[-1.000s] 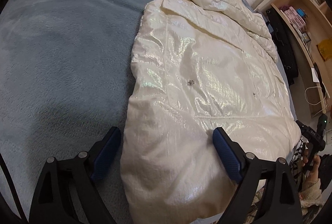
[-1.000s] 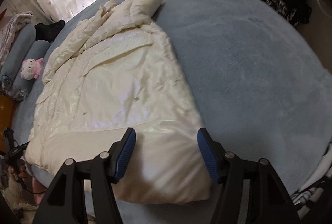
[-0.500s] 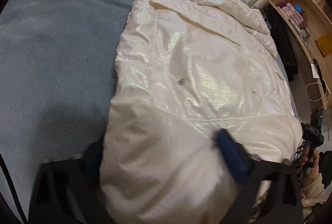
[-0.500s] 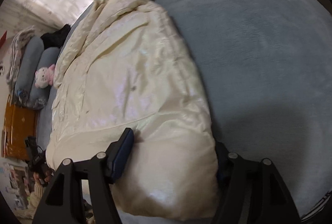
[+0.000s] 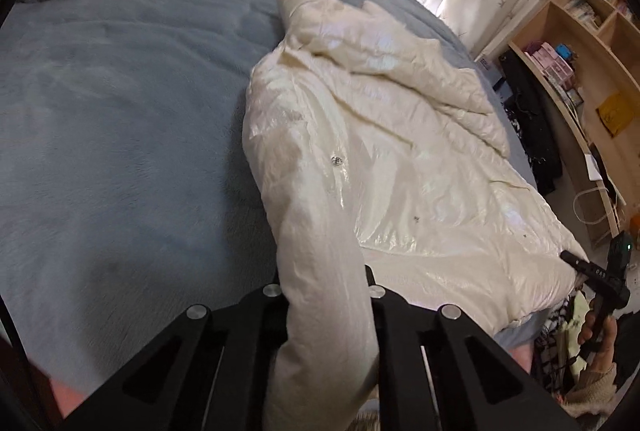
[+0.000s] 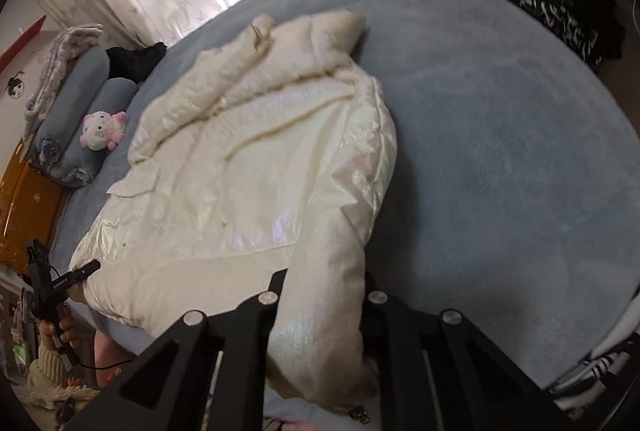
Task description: Fold large clothes
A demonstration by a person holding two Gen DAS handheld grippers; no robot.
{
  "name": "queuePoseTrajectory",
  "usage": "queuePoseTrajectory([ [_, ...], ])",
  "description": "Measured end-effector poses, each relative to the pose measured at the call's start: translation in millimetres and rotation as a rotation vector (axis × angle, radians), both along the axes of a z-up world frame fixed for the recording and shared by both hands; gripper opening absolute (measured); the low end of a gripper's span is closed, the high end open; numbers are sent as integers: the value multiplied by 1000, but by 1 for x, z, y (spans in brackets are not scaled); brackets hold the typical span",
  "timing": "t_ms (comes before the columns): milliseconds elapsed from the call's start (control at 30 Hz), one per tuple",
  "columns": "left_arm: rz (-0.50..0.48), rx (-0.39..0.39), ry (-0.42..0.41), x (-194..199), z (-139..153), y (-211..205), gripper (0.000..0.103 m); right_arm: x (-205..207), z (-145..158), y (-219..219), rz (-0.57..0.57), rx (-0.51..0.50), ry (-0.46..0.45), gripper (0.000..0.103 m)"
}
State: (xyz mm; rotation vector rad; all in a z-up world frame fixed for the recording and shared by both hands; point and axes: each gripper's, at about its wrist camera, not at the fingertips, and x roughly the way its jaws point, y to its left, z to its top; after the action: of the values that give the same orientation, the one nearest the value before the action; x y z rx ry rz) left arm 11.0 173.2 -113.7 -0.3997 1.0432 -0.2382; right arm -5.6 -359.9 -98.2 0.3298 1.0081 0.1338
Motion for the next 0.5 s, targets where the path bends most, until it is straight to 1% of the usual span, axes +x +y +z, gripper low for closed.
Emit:
queuePoseTrajectory([
  [67,-7,5,-7,-12,12,0,7,-8,12,2,15,-9,-7,12],
  [133,-5,-8,-7,-21,24,-1,7,-16,25,4,29,-8,-19,12],
  [200,-1,-38,-20,-33,39,1,7,-24,38,4,40,5,-42,12],
  [300,17,-85,-49,-41,58,8,7,-34,55,2,46,25,-75,12],
  [367,45,-130,-53,-38,70,15,7,-37,64,1,43,47,-96,12],
  [500,78,-199,-60,-24,80,24,8,-29,73,-10,-5,118,-136,12],
])
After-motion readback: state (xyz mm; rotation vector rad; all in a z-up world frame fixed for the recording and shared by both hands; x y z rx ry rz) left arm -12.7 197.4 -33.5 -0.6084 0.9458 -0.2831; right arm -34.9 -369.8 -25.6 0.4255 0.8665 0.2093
